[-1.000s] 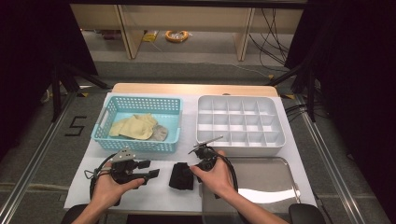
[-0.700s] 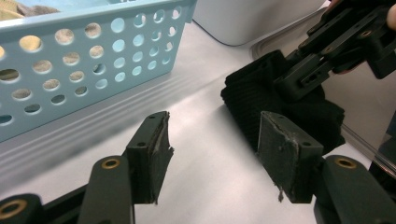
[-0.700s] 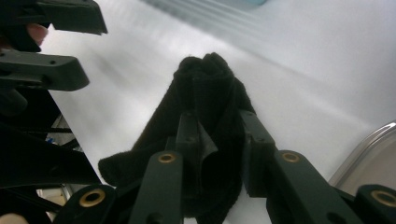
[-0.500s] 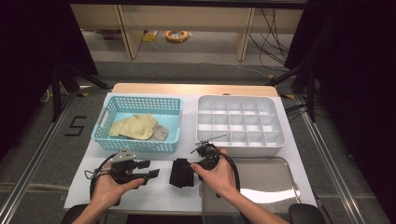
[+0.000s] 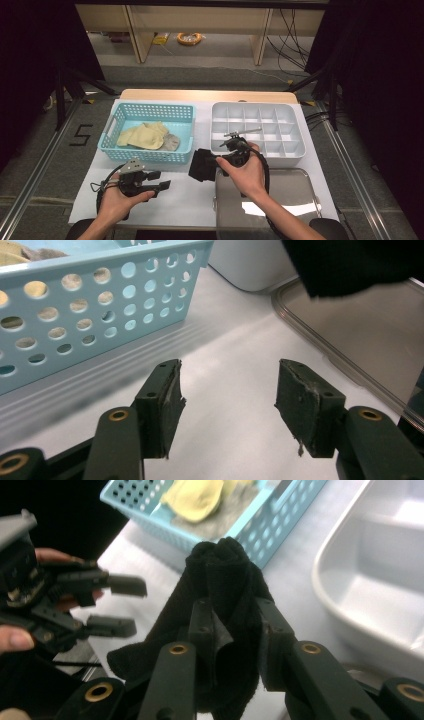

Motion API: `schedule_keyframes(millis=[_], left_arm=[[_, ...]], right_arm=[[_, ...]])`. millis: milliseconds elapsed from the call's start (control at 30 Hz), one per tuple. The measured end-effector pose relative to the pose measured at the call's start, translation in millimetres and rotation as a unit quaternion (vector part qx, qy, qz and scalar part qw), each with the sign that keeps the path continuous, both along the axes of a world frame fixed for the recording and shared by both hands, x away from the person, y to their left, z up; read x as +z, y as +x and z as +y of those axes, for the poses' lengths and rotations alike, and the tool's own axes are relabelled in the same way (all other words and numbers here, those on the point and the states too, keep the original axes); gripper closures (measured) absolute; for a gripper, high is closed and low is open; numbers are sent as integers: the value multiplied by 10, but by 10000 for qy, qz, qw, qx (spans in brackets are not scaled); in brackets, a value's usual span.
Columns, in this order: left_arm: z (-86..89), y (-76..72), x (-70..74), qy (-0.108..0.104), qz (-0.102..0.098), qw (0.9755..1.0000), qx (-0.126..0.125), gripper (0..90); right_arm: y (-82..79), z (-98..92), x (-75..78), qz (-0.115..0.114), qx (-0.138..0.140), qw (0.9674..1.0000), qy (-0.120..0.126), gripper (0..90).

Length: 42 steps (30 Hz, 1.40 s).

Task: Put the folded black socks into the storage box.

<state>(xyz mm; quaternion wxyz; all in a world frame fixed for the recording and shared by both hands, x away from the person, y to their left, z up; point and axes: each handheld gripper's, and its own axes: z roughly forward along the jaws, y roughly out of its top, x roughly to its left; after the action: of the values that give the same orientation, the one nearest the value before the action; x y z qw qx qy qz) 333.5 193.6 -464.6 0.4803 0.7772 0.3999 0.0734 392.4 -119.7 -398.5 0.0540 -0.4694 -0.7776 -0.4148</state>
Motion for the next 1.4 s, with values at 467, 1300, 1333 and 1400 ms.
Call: schedule_keyframes(millis=[467, 1300, 1333, 1400], left_arm=[[-28, 5, -27, 55, 55, 10000, -37, 423], [-40, 6, -43, 45, 92, 9999, -72, 423], [-41, 5, -42, 44, 89, 9999, -76, 423], [-39, 1, -37, 53, 92, 9999, -61, 422]], right_arm=[[409, -234, 257, -194, -545, 9981, -206, 737], [772, -243, -3, -108, -821, 9900, -1139, 736], [772, -210, -8, -46, -830, 9887, -1249, 736], [782, -195, -28, -29, -765, 9885, -1306, 736]])
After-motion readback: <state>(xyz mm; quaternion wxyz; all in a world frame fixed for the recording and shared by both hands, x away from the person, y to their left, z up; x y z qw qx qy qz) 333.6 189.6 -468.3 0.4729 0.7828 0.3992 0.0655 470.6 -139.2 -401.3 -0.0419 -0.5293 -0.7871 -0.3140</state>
